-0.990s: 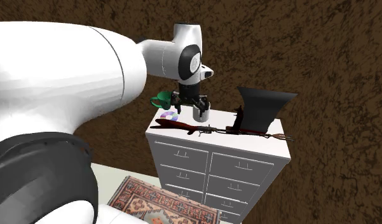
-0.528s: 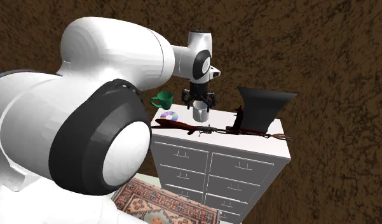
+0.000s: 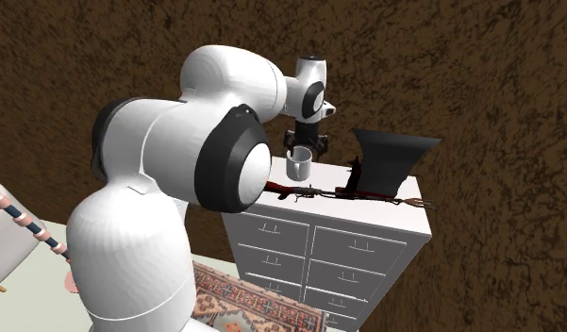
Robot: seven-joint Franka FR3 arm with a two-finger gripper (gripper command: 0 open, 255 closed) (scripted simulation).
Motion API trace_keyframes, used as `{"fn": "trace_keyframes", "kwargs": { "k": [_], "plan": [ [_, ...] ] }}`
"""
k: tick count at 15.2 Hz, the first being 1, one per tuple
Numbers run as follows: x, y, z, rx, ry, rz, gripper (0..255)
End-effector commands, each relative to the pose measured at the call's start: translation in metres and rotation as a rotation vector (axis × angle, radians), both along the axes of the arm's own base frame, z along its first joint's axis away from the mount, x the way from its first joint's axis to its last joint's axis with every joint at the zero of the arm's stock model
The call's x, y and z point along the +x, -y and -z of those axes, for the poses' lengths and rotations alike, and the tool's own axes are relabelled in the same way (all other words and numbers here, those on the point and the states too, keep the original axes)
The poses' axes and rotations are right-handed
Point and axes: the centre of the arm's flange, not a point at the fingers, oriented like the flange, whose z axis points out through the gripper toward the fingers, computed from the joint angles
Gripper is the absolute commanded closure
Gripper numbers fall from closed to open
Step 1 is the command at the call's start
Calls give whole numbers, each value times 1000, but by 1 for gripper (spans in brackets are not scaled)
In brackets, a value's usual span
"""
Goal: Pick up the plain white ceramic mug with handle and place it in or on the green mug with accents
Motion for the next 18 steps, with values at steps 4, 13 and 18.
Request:
{"fn": "trace_keyframes", "kwargs": {
  "k": [4,13,18],
  "plan": [
    [56,12,29,7,7,6,0],
    [57,12,69,7,7,6,0],
    [57,12,69,7,7,6,0]
  ]
}}
